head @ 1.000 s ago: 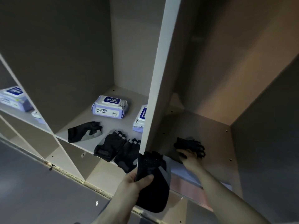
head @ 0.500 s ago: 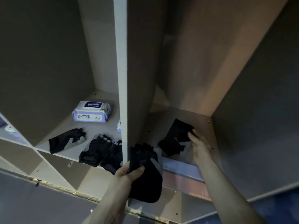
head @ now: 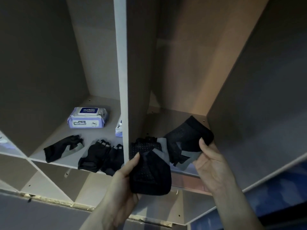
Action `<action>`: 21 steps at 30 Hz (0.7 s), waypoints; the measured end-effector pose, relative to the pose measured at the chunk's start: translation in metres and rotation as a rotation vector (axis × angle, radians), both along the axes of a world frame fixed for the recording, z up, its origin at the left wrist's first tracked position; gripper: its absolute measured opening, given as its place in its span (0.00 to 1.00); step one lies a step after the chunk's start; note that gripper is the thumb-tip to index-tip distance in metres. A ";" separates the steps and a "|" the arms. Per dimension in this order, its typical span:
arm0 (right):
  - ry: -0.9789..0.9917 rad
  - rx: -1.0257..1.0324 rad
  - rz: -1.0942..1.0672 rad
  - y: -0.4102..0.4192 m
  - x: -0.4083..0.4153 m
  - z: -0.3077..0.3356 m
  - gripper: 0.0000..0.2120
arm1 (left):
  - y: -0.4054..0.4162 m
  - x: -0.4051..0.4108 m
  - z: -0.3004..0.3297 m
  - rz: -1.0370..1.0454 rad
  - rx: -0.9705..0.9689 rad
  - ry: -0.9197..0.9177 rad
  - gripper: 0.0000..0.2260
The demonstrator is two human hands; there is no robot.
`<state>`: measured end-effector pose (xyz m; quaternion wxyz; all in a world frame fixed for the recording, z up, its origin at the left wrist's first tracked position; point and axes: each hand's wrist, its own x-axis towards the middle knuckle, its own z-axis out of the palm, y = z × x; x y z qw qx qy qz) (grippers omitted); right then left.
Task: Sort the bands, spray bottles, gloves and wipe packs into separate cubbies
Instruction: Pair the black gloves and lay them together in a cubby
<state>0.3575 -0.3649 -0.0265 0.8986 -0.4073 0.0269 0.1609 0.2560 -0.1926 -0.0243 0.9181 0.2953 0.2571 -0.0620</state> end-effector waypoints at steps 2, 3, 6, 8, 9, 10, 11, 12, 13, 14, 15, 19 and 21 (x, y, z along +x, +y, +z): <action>-0.006 -0.020 -0.019 -0.002 -0.005 0.005 0.13 | 0.001 -0.001 0.001 -0.024 -0.033 -0.005 0.17; -0.005 -0.017 -0.021 -0.002 -0.007 0.008 0.13 | 0.002 -0.001 0.001 -0.038 -0.044 -0.009 0.17; 0.000 -0.010 -0.040 -0.004 -0.010 0.014 0.14 | 0.000 -0.003 0.002 -0.090 -0.060 -0.012 0.17; 0.004 -0.004 -0.072 -0.002 -0.012 0.016 0.15 | -0.001 -0.005 0.002 -0.151 -0.064 -0.002 0.17; -0.005 -0.003 -0.085 -0.001 -0.012 0.016 0.15 | -0.001 -0.006 0.003 -0.190 -0.064 0.002 0.17; -0.028 -0.005 -0.093 0.000 -0.013 0.017 0.16 | -0.002 -0.007 0.004 -0.224 -0.061 0.008 0.17; -0.064 -0.012 -0.097 0.001 -0.015 0.017 0.17 | -0.002 -0.008 0.006 -0.249 -0.059 0.015 0.16; -0.106 -0.028 -0.099 0.002 -0.017 0.017 0.18 | -0.002 -0.009 0.007 -0.264 -0.058 0.022 0.16; -0.147 -0.046 -0.097 0.004 -0.020 0.016 0.19 | -0.002 -0.009 0.008 -0.277 -0.061 0.027 0.16; -0.178 -0.055 -0.086 0.005 -0.024 0.015 0.20 | -0.003 -0.009 0.009 -0.287 -0.067 0.031 0.16; -0.198 -0.063 -0.069 0.008 -0.028 0.012 0.20 | -0.003 -0.007 0.011 -0.298 -0.073 0.034 0.16; -0.237 -0.108 0.050 0.018 -0.046 0.002 0.18 | -0.001 -0.001 0.008 -0.317 -0.080 0.013 0.18; -0.263 -0.140 0.078 0.018 -0.050 -0.002 0.17 | 0.000 0.000 0.007 -0.320 -0.097 -0.014 0.18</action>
